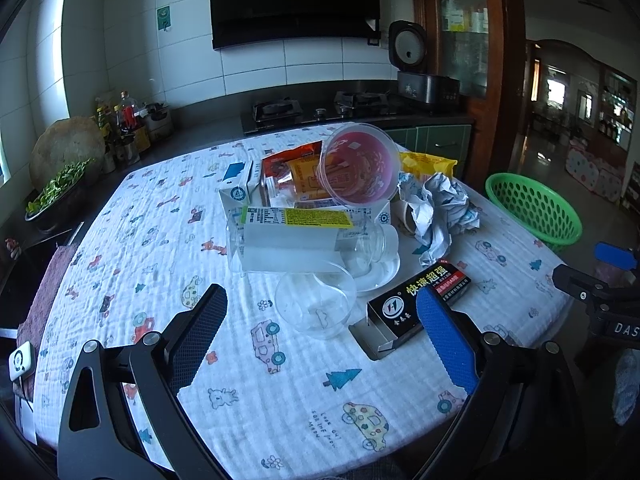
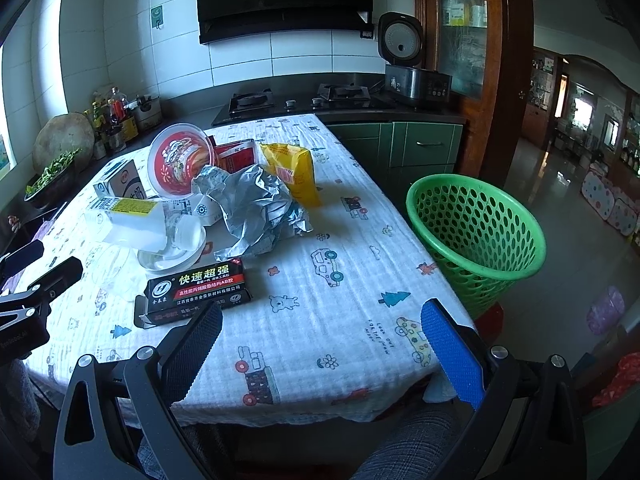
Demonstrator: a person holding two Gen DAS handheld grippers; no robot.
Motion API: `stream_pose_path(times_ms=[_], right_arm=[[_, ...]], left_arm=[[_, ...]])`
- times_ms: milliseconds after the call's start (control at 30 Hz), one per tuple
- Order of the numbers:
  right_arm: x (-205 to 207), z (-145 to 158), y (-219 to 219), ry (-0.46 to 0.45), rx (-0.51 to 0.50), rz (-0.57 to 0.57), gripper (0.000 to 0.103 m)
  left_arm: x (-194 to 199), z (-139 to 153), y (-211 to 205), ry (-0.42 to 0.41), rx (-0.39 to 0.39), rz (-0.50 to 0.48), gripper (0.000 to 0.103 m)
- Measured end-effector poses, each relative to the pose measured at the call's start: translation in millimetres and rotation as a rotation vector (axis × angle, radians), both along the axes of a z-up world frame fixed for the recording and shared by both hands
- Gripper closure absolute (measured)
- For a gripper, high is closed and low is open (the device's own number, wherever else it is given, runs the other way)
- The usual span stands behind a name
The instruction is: Collect trash
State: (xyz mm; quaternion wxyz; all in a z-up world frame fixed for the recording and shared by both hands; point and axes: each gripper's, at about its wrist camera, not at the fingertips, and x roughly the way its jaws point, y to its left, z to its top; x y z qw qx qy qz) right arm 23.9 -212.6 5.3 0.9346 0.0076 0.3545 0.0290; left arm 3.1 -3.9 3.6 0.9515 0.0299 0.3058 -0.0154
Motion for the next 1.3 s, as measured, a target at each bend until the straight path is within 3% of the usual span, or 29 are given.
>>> stream_pose_path(times_ms=[1300], right_arm=[[3.0,0.3,-1.0,-0.007,0.006,0.009,0.006]], left_arm=[[0.0,2.7,-1.8,0.000,0.002,-0.006,0.009]])
